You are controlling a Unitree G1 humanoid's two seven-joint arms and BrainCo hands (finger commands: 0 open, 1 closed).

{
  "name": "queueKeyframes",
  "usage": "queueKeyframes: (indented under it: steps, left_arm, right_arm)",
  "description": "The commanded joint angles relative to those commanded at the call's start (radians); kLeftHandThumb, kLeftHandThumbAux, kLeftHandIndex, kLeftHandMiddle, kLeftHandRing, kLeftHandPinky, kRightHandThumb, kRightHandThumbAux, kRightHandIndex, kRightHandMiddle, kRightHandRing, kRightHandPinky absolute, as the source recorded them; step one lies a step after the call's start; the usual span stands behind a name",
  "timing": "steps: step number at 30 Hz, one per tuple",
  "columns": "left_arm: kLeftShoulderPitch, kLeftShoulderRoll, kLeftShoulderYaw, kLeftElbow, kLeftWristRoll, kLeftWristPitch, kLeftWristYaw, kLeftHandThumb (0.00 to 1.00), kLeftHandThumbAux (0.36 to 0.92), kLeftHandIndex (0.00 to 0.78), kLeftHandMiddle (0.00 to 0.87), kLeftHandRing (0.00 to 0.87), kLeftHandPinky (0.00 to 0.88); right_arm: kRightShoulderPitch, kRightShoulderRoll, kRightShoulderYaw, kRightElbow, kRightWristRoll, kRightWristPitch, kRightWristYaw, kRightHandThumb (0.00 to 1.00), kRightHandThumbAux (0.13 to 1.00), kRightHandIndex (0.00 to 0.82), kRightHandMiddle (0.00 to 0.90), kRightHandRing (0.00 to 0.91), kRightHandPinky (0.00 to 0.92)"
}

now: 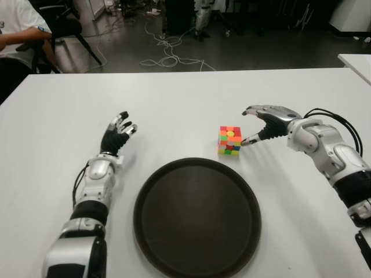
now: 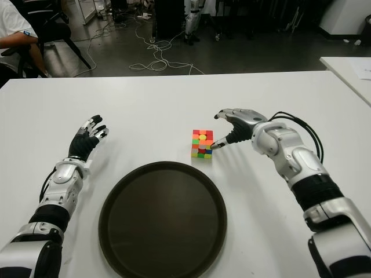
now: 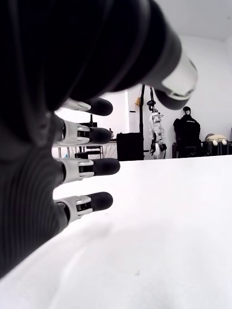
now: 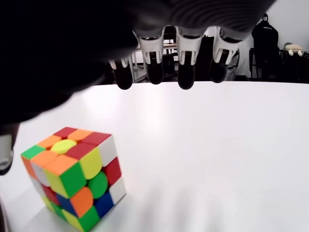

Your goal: Pick up the Rubik's Cube and put it in the plate

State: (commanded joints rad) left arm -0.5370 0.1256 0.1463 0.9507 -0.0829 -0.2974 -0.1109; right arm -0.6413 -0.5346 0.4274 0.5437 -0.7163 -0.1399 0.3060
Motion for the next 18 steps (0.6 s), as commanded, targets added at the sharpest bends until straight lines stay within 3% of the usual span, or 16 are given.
queueKeyframes:
  steps: [5,18]
  left_arm:
    - [-0.003,0.001,0.006,0.01,-0.012,0.001,-0.017,0.167,0.704,0.027,0.083,0.081,0.064]
    - [-0.006,0.002,0.007,0.014,-0.006,0.0,-0.024,0.173,0.702,0.026,0.074,0.07,0.06]
  right_arm:
    - [-0.021,0.017,0.021,0.045,-0.004,0.001,-0.006,0.0,0.413,0.045,0.069,0.078,0.079]
    - [-0.05,0.042,0.048,0.122,-0.008,-0.004,-0.035,0.0,0.506,0.051,0.084,0.117,0.15]
